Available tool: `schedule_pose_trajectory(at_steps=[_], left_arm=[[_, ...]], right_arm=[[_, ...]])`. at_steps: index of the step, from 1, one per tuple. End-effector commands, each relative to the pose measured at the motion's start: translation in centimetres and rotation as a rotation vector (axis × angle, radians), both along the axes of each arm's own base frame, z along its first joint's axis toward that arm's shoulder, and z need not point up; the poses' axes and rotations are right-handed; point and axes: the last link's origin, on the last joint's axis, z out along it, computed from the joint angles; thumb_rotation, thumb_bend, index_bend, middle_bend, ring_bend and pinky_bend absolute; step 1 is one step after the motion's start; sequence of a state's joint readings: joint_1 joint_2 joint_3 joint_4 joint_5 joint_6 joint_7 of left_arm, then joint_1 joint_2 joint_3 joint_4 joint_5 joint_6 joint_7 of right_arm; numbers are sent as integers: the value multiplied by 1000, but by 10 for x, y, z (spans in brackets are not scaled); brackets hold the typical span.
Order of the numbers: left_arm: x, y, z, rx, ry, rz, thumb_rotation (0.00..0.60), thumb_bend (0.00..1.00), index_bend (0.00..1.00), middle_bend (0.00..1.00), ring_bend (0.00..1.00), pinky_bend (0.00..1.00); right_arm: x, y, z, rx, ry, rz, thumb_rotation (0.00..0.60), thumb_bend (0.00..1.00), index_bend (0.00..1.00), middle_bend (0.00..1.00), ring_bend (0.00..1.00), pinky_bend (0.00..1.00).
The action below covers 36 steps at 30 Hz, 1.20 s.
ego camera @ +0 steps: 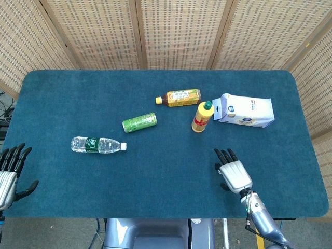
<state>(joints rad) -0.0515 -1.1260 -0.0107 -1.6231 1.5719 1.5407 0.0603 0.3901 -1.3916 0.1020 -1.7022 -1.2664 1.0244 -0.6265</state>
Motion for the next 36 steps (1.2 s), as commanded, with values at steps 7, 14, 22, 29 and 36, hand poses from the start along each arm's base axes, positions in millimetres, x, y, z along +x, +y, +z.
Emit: schedule_pose_trajectory(at_steps=[7,14,22,29,36], left_arm=[[0,1,-1,-3,4,0,600,284,0,0,0,0],[0,1,-1,-2,4,1,600,284,0,0,0,0],[0,1,-3,-10,7,-1,600,284,0,0,0,0],[1,1,-4,-11,9,-1,600,284,0,0,0,0],[1,1,-4,-12,9,-3,600,285,0,0,0,0]], right_arm=[[-2,-9,-9,9,17,-16,600,260,389,0,0,0],[-5,-16,-16,13,32,-29,600,260,396,0,0,0],[-8,-22,-17,12,51,-44,600,319,406,0,0,0],[-8,-25,-20,15,59,-45,600,337,406,0,0,0],[-12,-28,-21,12,70,-57,600,337,411,0,0,0]])
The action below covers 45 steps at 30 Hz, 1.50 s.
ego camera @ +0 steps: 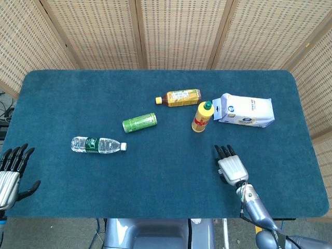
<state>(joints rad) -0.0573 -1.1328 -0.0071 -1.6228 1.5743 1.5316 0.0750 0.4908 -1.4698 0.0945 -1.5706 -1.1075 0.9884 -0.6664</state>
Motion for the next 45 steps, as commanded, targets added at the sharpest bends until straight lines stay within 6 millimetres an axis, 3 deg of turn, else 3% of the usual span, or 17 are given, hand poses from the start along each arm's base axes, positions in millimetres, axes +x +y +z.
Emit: schedule_pose_trajectory(at_steps=[1,45], left_arm=[[0,0,0,0,0,1,600,285,0,0,0,0],[0,0,1,-1,-12,0,600,284,0,0,0,0]], right_arm=[[-1,-1,0,-2,4,-3,600,337,414,0,0,0],[-3,-1,-8,-10,-3,3,600,345,469,1,0,0]])
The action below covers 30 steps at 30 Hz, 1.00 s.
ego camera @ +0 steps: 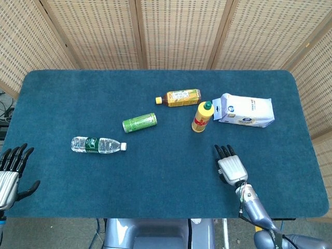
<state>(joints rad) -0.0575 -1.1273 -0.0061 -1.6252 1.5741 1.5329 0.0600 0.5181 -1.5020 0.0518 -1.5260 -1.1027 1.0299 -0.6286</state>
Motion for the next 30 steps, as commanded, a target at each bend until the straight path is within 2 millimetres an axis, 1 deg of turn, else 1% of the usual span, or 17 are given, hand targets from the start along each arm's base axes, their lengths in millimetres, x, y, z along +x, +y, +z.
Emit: schedule_pose_trajectory(at_steps=[1,7,20,24,30], left_arm=[[0,0,0,-1,0,-1,600,284,0,0,0,0],[0,0,0,-1,0,-1,600,284,0,0,0,0],[1,-1,-1,-4,-1,-4,600,284,0,0,0,0],[1,-1,-2,-11,-3,-6,600,285,0,0,0,0],[1,-1,-1,-11,-7,-5,600,284,0,0,0,0]], right_arm=[[0,-1,-1,1,3,2,600,347,469,1,0,0],[-1,-2,-3,3,8,-4,600,353,475,1,0,0],[-5,-5,1,-9,23,-13,600,363,483,7,0,0],[-6,-4,2,-11,20,-16,600,402,487,10,0,0],[-6,-3,-1,-4,16,-18,600,402,487,11,0,0]])
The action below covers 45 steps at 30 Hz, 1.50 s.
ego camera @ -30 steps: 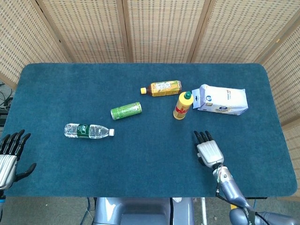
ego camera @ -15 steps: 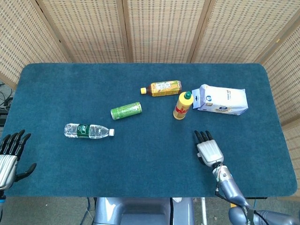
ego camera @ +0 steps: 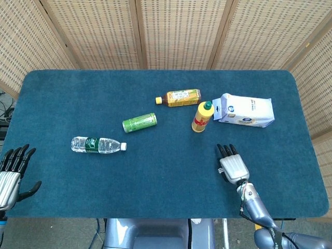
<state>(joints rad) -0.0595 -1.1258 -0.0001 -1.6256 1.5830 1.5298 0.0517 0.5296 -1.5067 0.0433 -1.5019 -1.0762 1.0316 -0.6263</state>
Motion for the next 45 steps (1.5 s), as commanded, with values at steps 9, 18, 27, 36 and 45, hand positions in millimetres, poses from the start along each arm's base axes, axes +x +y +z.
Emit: schedule_pose_trajectory(at_steps=[9,18,27,36,45], left_arm=[[-1,1,0,-1,-2,3,600,285,0,0,0,0],[-1,1,0,0,-3,3,600,284,0,0,0,0],[-1,1,1,2,-4,5,600,284,0,0,0,0],[0,0,0,0,-3,3,600,284,0,0,0,0],[1,0,0,1,-1,-2,600,284,0,0,0,0]], right_arm=[[2,2,-5,7,-7,3,600,404,495,15,0,0],[6,-1,0,-21,-1,31,600,405,515,26,0,0],[30,-14,34,-107,7,104,600,405,520,27,0,0],[63,-22,77,-194,3,165,600,402,520,27,0,0],[84,-23,101,-237,3,206,600,403,520,27,0,0]])
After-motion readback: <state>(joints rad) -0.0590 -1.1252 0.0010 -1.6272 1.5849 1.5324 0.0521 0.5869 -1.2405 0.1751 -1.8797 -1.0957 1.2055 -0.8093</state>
